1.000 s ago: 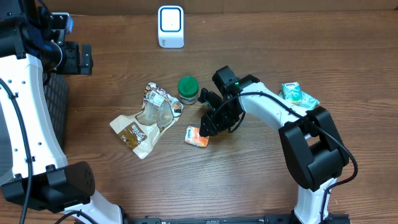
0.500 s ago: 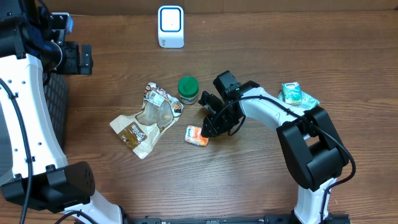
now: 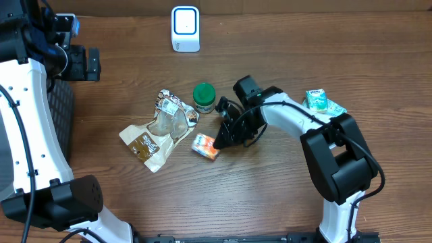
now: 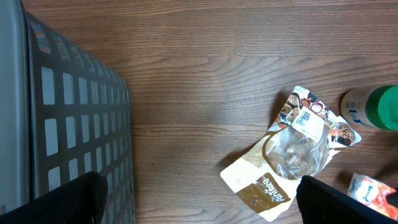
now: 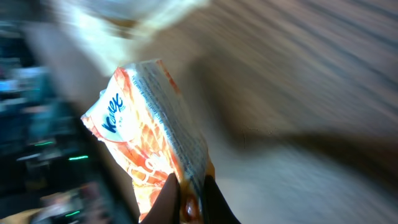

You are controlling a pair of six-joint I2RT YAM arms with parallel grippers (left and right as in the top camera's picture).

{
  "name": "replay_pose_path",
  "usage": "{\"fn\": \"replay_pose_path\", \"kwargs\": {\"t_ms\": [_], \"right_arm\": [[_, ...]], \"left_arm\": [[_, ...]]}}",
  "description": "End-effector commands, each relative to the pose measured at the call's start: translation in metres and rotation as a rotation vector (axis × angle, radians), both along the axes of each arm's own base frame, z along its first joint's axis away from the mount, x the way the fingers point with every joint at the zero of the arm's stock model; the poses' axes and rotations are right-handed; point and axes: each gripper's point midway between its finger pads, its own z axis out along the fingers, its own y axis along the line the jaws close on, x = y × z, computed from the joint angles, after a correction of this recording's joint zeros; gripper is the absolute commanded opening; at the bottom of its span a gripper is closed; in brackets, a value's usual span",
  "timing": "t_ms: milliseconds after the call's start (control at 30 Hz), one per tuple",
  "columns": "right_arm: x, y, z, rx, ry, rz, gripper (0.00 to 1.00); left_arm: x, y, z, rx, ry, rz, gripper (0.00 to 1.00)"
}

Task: Scan the item barcode
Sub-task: 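Reach the right gripper to the orange tissue pack and grasp it, then lift the orange tissue pack and hold it in front of the scanner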

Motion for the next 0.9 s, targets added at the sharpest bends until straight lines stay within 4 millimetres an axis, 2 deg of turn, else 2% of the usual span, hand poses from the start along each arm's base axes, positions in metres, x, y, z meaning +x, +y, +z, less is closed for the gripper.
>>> {"fn": "replay_pose_path", "kwargs": {"t_ms": [0, 300, 333, 533, 867], "right_arm": [[0.012, 0.024, 0.072, 0.376, 0.121, -0.01, 0.04], [0.044, 0.006, 0.158, 0.693, 0.327, -0.082, 0.04], [0.047, 0.003, 0.162, 0.699, 0.355, -0.095, 0.04], [0.064, -0.011, 0.17, 0.657, 0.477, -0.196, 0.04], [0.065, -0.013, 0.17, 0.581, 0.672, -0.282, 0.04]], "left_arm": [[0.001, 0.0, 0.001, 0.003, -0.004, -0.017, 0.99], [0.001, 0.001, 0.0, 0.003, -0.004, -0.017, 1.0], [0.001, 0.001, 0.0, 0.003, -0.004, -0.017, 1.0], [0.001, 0.0, 0.0, 0.003, -0.004, -0.017, 0.99], [0.001, 0.0, 0.0, 0.003, -0.004, -0.017, 1.0]]}}
